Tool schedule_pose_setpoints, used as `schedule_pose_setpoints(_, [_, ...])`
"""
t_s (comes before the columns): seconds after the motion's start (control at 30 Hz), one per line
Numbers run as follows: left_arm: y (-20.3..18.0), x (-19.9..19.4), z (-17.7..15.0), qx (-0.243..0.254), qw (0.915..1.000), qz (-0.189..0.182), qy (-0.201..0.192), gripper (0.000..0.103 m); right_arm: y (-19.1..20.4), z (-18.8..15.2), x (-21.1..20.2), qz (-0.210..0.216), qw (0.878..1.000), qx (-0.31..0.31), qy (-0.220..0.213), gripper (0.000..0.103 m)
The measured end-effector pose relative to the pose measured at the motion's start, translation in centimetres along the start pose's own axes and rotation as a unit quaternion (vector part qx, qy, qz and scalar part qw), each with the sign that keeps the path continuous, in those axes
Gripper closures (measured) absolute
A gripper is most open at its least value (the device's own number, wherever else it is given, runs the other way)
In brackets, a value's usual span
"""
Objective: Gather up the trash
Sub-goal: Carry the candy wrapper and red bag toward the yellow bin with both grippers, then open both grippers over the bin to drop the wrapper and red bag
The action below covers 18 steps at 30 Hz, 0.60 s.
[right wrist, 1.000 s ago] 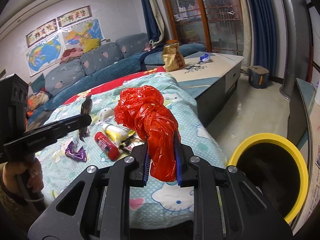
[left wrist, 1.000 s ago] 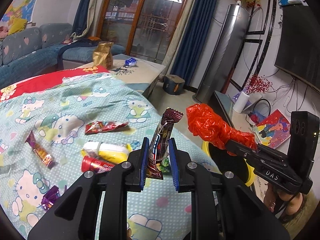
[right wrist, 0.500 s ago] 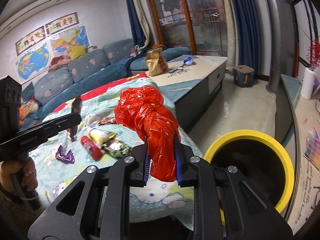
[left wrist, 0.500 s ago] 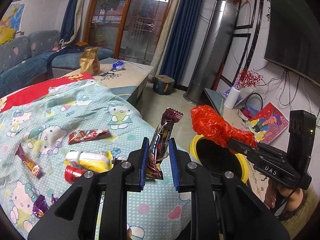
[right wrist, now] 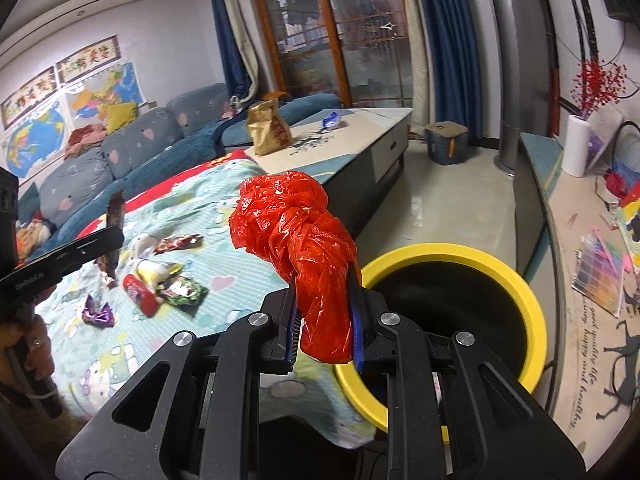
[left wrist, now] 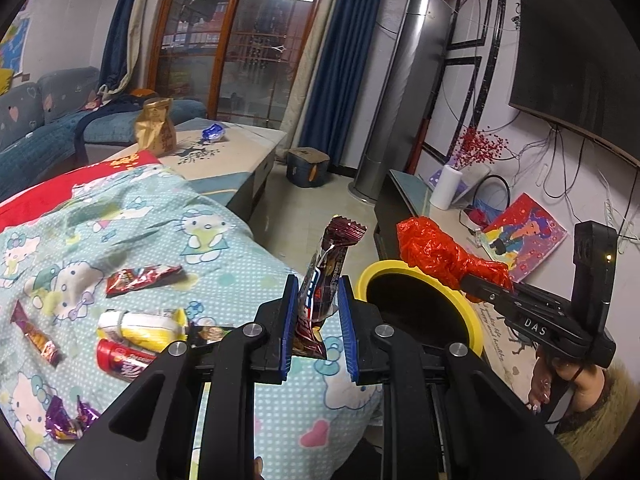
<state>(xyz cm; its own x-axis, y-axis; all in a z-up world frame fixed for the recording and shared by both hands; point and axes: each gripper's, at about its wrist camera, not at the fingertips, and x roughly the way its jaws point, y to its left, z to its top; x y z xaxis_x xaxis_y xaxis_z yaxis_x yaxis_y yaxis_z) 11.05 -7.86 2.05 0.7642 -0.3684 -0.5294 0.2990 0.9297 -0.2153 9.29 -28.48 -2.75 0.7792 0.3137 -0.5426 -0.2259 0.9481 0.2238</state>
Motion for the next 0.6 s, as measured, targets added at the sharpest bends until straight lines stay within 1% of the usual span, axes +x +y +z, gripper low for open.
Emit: schedule_pose_setpoints(0.6, [-3.8,2.3,-0.8,0.038,0.9985,-0.037,0.017,0.084,-4.6,-0.5,-0.7,-0.047,0.998,0.037,0.002,0.088])
